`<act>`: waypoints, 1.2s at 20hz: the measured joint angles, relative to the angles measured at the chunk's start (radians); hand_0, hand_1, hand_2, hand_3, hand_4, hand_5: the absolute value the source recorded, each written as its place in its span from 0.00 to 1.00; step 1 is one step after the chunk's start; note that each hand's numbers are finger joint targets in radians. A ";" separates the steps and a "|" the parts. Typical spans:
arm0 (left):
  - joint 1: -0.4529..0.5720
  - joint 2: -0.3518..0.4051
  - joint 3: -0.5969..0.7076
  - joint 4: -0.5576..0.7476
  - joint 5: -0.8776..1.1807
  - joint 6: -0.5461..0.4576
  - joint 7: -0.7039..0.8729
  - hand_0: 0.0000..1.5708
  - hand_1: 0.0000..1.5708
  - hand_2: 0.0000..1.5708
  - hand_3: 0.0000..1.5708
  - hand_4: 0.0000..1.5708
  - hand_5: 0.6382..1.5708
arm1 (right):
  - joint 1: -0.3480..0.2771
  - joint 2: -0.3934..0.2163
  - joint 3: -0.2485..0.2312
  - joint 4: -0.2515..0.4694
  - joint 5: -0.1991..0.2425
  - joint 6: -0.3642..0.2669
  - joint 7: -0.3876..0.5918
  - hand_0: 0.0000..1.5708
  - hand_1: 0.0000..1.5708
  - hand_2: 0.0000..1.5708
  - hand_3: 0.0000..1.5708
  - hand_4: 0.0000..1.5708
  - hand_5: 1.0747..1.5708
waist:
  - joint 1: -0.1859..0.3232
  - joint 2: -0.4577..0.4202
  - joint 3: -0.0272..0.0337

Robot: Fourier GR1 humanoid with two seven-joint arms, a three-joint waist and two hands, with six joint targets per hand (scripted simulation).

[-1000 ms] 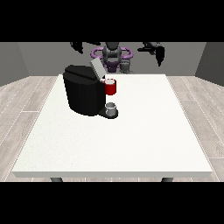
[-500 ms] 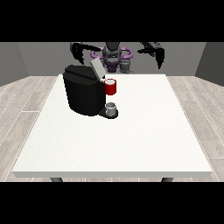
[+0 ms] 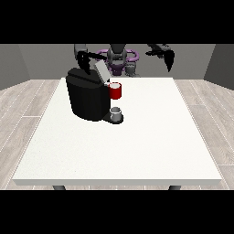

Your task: Insert the coffee pod into the coffee machine and close the lid

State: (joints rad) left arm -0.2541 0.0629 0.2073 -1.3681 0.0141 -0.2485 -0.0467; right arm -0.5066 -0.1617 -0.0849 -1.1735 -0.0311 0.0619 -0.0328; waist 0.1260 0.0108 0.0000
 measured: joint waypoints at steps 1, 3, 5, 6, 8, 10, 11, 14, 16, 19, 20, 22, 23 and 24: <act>0.000 0.006 0.004 0.006 -0.001 0.003 -0.016 0.00 0.00 0.00 0.00 0.00 1.00 | -0.023 -0.007 -0.001 0.003 0.002 0.005 0.009 0.00 0.00 0.00 0.00 0.00 1.00 | -0.004 0.010 0.0002; 0.007 0.009 0.001 0.000 0.007 0.010 -0.012 0.00 0.00 0.00 0.00 0.00 1.00 | -0.033 -0.003 0.007 0.015 0.010 0.010 0.010 0.00 0.00 0.00 0.00 0.00 1.00 | -0.012 0.011 -0.0002; 0.010 0.016 -0.004 -0.002 0.003 0.020 -0.016 0.00 0.00 0.00 0.00 0.00 1.00 | -0.049 0.010 0.016 0.027 0.023 0.000 0.015 0.00 0.00 0.00 0.00 0.00 1.00 | -0.016 0.014 -0.0001; 0.008 0.014 -0.013 -0.008 -0.002 0.022 -0.023 0.00 0.00 0.00 0.00 0.00 1.00 | -0.062 0.002 0.005 0.037 0.022 0.003 -0.005 0.00 0.00 0.00 0.00 0.00 1.00 | -0.013 0.027 -0.0009; 0.015 0.015 -0.020 -0.014 -0.004 0.031 -0.029 0.00 0.00 0.00 0.00 0.00 1.00 | -0.070 -0.001 0.001 0.051 0.028 0.007 -0.027 0.00 0.00 0.00 0.00 0.00 1.00 | -0.014 0.031 -0.0026; 0.013 0.025 -0.018 -0.009 -0.003 0.034 -0.034 0.00 0.00 0.00 0.00 0.00 1.00 | -0.075 0.002 0.005 0.055 0.039 0.004 -0.048 0.00 0.00 0.00 0.00 0.00 1.00 | -0.017 0.037 -0.0043; 0.013 0.025 -0.018 -0.003 -0.002 0.037 -0.043 0.00 0.00 0.00 0.00 0.00 1.00 | -0.088 0.002 0.003 0.061 0.038 0.006 -0.043 0.00 0.00 0.00 0.00 0.00 1.00 | -0.018 0.043 -0.0039; 0.000 0.039 -0.017 -0.003 0.005 0.033 -0.034 0.00 0.00 0.00 0.00 0.00 1.00 | -0.105 0.002 0.006 0.071 0.049 0.003 -0.042 0.00 0.00 0.00 0.00 0.00 1.00 | -0.013 0.051 -0.0055; -0.003 0.042 -0.017 0.002 0.005 0.038 -0.041 0.00 0.00 0.00 0.00 0.00 1.00 | -0.122 0.011 0.010 0.079 0.057 -0.004 -0.047 0.00 0.00 0.00 0.00 0.00 1.00 | -0.011 0.055 -0.0047; -0.002 0.039 -0.023 0.003 0.008 0.047 -0.035 0.00 0.00 0.00 0.00 0.08 1.00 | -0.144 0.015 0.005 0.096 0.054 0.000 -0.049 0.00 0.00 0.00 0.00 0.00 1.00 | -0.007 0.055 -0.0034; -0.010 0.042 -0.023 0.003 0.011 0.047 -0.032 0.00 0.00 0.00 0.00 0.09 1.00 | -0.160 0.013 0.002 0.104 0.055 -0.001 -0.047 0.00 0.00 0.00 0.00 0.00 1.00 | -0.004 0.061 -0.0029; -0.007 0.044 -0.020 0.016 0.006 0.059 -0.045 0.00 0.00 0.00 0.00 0.12 1.00 | -0.165 0.018 0.011 0.116 0.060 0.010 -0.043 0.00 0.00 0.00 0.00 0.12 1.00 | -0.009 0.064 -0.0020; -0.002 0.051 -0.016 0.027 0.009 0.055 -0.054 0.00 0.00 0.00 0.00 0.11 1.00 | -0.177 0.023 0.015 0.119 0.065 0.003 -0.029 0.00 0.00 0.00 0.00 0.07 1.00 | -0.008 0.064 -0.0013; -0.010 0.052 -0.014 0.028 0.009 0.063 -0.049 0.00 0.00 0.00 0.00 0.09 1.00 | -0.182 0.032 0.023 0.124 0.072 0.000 -0.024 0.00 0.00 0.00 0.00 0.10 1.00 | -0.008 0.063 -0.0012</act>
State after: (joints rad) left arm -0.2636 0.1144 0.1931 -1.3403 0.0229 -0.1854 -0.0953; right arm -0.6889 -0.1302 -0.0620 -1.0490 0.0404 0.0618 -0.0567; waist 0.1177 0.0736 -0.0012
